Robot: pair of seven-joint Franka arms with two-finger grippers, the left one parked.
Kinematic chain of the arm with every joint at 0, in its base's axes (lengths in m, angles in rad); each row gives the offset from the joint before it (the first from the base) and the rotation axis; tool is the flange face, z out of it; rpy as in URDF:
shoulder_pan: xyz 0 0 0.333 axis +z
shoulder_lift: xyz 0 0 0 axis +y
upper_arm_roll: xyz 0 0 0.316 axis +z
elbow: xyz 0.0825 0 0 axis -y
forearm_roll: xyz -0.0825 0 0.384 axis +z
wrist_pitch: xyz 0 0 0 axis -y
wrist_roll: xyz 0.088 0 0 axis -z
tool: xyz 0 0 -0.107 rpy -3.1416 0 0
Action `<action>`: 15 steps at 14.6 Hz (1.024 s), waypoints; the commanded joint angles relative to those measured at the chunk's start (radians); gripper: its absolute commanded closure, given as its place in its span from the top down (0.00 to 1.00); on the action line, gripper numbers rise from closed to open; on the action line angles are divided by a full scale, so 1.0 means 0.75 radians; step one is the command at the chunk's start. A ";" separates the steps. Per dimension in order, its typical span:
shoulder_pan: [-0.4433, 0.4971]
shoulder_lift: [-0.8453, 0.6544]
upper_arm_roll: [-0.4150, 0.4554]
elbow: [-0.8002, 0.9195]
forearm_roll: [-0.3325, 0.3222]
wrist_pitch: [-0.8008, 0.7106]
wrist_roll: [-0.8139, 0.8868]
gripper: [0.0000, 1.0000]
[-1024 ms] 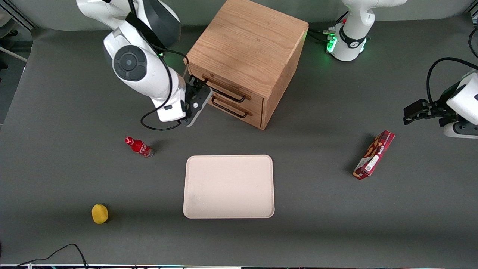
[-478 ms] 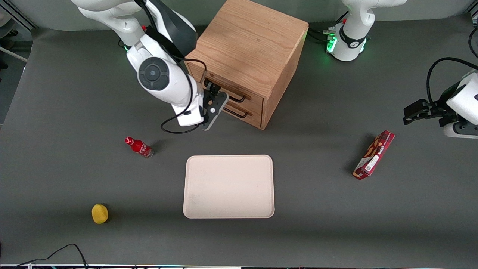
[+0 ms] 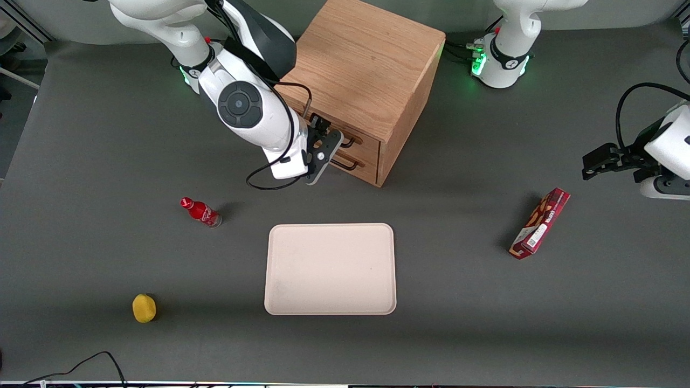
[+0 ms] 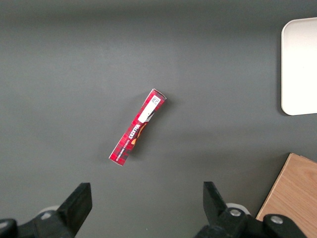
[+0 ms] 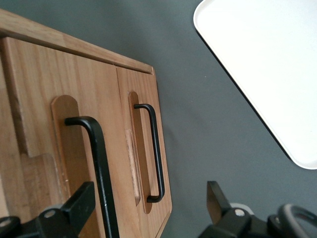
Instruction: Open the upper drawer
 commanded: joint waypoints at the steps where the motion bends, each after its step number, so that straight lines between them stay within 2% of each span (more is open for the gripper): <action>1: 0.014 0.045 0.000 0.046 0.013 -0.004 0.018 1.00; 15: 0.045 0.090 0.000 0.036 0.000 0.012 0.008 1.00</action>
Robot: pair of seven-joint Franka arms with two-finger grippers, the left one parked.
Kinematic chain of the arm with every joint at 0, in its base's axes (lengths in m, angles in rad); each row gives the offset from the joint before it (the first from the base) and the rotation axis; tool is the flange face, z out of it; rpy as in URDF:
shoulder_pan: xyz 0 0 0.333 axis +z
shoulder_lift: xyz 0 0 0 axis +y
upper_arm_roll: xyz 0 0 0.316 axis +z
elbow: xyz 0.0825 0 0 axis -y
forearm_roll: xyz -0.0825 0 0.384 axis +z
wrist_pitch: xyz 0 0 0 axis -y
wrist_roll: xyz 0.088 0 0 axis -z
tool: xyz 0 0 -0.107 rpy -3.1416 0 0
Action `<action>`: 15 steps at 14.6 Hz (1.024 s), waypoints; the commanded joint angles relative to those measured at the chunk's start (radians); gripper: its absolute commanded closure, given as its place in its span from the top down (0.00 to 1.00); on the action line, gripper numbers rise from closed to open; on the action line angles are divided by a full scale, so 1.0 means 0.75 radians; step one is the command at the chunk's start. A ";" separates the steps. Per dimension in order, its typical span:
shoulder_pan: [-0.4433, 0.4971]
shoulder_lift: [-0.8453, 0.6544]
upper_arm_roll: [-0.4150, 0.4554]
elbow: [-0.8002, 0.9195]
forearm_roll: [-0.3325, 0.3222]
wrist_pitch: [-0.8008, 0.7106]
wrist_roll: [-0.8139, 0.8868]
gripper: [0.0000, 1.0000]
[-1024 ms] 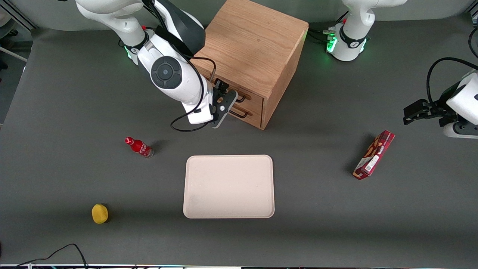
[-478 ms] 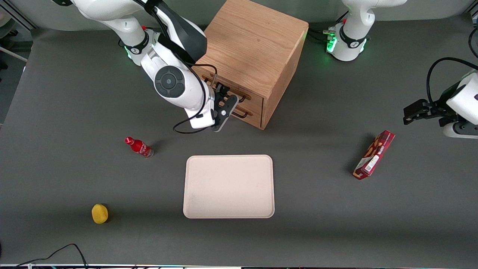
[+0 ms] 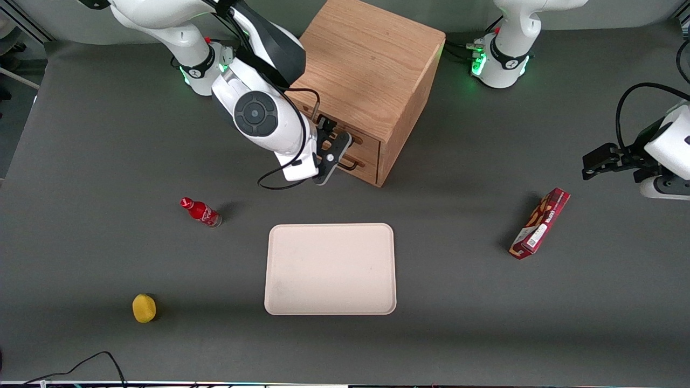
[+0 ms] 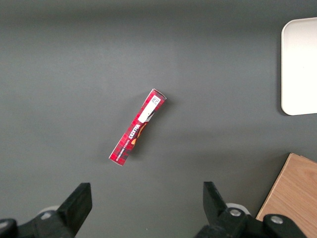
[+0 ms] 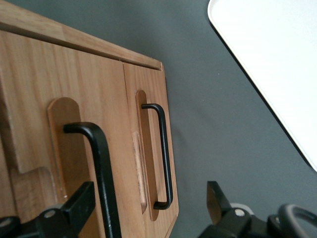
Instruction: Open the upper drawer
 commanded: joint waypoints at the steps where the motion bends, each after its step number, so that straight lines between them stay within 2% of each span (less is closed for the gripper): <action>1: 0.010 0.031 -0.001 0.025 -0.002 0.012 0.008 1.00; 6: 0.012 0.033 -0.003 0.019 -0.018 0.025 0.008 1.00; 9: 0.014 0.033 -0.003 0.015 -0.069 0.031 0.010 1.00; 15: 0.006 0.023 -0.005 -0.040 -0.077 0.127 0.010 1.00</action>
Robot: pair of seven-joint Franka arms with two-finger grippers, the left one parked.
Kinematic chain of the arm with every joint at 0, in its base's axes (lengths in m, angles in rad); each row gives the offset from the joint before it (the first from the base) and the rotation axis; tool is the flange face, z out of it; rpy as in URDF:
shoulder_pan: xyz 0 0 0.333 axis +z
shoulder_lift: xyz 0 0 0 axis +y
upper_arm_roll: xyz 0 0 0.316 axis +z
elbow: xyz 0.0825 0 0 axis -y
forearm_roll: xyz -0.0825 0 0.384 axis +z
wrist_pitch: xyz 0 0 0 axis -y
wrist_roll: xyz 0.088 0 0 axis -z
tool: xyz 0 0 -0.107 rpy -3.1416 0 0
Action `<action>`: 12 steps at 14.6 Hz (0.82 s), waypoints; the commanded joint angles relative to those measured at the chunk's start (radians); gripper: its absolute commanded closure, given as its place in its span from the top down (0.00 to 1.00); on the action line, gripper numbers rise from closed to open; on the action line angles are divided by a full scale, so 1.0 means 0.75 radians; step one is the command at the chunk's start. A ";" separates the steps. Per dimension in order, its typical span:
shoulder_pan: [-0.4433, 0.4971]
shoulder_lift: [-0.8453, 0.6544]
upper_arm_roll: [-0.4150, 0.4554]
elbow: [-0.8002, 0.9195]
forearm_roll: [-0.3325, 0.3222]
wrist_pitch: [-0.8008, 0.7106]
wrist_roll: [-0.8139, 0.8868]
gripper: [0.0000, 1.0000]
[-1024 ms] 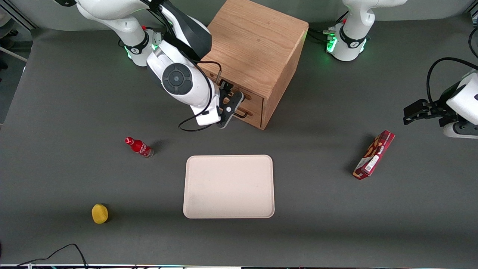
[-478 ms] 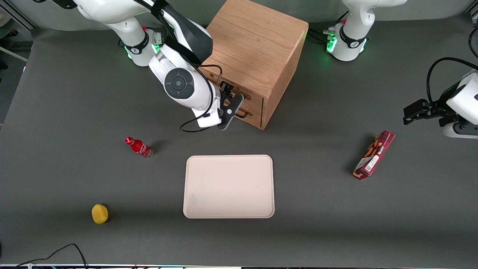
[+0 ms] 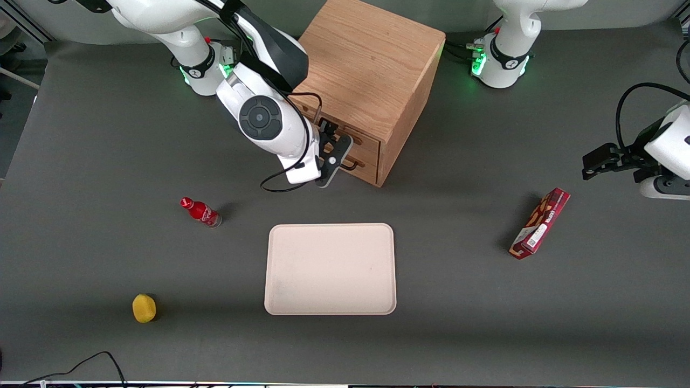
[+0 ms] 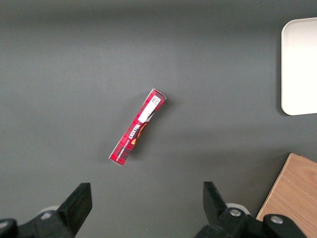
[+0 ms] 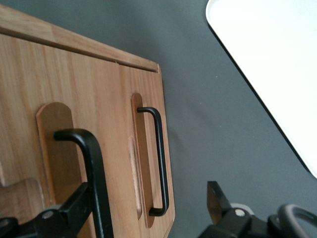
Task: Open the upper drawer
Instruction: 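Pull the upper drawer handle outward from the cabinet with the right gripper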
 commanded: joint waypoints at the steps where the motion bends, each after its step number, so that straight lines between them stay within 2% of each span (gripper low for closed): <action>1: 0.001 0.006 -0.014 -0.026 -0.052 0.076 0.010 1.00; 3: -0.003 0.002 -0.014 -0.026 -0.054 0.078 0.010 1.00; 6: -0.003 0.004 -0.014 -0.033 -0.105 0.090 0.012 1.00; 12: -0.006 -0.021 -0.014 -0.108 -0.107 0.150 0.012 1.00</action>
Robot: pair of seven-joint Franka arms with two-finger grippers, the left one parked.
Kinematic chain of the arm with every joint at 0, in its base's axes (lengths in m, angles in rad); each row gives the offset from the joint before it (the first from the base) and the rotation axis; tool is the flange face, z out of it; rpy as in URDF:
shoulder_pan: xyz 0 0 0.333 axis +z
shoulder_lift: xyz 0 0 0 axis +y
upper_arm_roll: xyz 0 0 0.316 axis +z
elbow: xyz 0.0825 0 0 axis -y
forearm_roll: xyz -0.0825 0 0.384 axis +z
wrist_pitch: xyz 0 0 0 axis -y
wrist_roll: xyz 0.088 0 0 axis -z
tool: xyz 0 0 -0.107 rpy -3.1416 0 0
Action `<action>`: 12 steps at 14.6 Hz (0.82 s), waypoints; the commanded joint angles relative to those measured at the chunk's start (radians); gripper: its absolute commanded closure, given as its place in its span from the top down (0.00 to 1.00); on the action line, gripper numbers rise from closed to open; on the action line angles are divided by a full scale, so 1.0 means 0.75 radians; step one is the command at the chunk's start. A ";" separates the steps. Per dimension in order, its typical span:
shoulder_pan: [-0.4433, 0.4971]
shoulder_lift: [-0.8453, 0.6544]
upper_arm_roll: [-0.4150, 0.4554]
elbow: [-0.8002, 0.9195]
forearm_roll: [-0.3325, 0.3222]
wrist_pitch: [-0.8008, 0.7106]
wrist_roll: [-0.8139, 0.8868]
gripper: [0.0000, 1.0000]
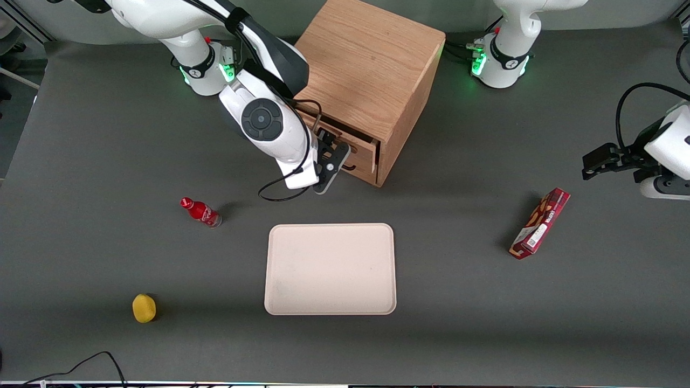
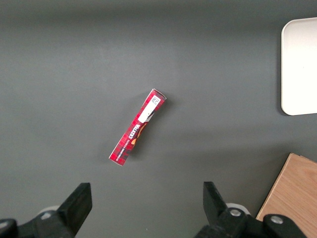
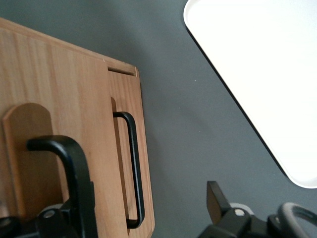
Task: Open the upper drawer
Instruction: 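Pull the upper drawer handle outward from the cabinet with the right gripper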
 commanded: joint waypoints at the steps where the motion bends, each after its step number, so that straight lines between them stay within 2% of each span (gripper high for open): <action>1: -0.003 -0.021 0.001 -0.033 -0.021 0.034 0.010 1.00; 3: -0.010 -0.019 0.001 -0.033 -0.052 0.034 0.010 1.00; 12: -0.053 -0.015 -0.005 -0.023 -0.081 0.032 -0.023 1.00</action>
